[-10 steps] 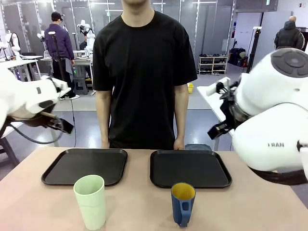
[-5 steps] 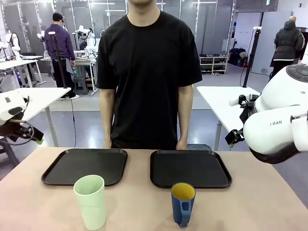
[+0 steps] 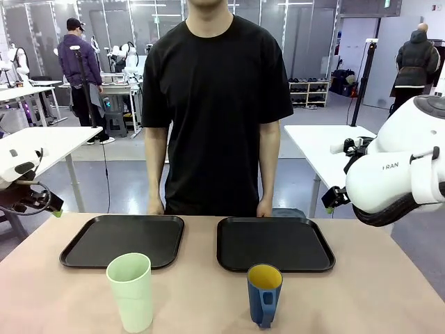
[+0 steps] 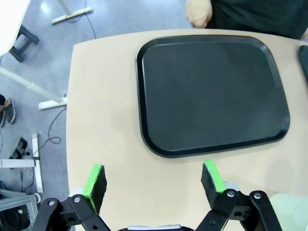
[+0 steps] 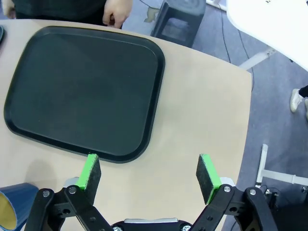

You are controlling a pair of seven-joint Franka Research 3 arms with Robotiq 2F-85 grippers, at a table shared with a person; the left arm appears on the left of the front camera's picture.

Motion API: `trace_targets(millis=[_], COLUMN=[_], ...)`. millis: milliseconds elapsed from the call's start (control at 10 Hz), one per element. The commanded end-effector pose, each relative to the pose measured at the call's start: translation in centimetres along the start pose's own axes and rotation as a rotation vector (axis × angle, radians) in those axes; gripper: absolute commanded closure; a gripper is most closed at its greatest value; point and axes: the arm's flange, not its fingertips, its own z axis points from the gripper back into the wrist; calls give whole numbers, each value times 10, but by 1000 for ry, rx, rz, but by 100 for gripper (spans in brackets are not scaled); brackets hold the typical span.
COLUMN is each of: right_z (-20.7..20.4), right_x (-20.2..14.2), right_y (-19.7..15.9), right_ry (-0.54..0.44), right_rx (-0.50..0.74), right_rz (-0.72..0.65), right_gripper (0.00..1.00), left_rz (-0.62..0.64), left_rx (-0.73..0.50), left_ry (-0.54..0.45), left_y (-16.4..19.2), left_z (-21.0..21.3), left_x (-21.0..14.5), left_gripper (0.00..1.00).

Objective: Sort and store the cups by type.
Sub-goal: Pick up the Reusable plastic cup.

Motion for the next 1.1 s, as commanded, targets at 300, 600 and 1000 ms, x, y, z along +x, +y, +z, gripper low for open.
trace_targets(millis=[300,600,1000], right_z=[0,0,0], right_x=[0,0,0], right_y=[-3,-3,-3], right_ry=[0,0,0], right_rx=[-10,-10,-10], right_rz=[-2,-2,-2], right_gripper=[0,0,0], left_rz=[-2,-2,-2], left_rx=[3,3,3], left_ry=[0,0,0], left_y=[1,1,1], left_z=[0,0,0], left_x=[0,0,0], left_gripper=[0,0,0])
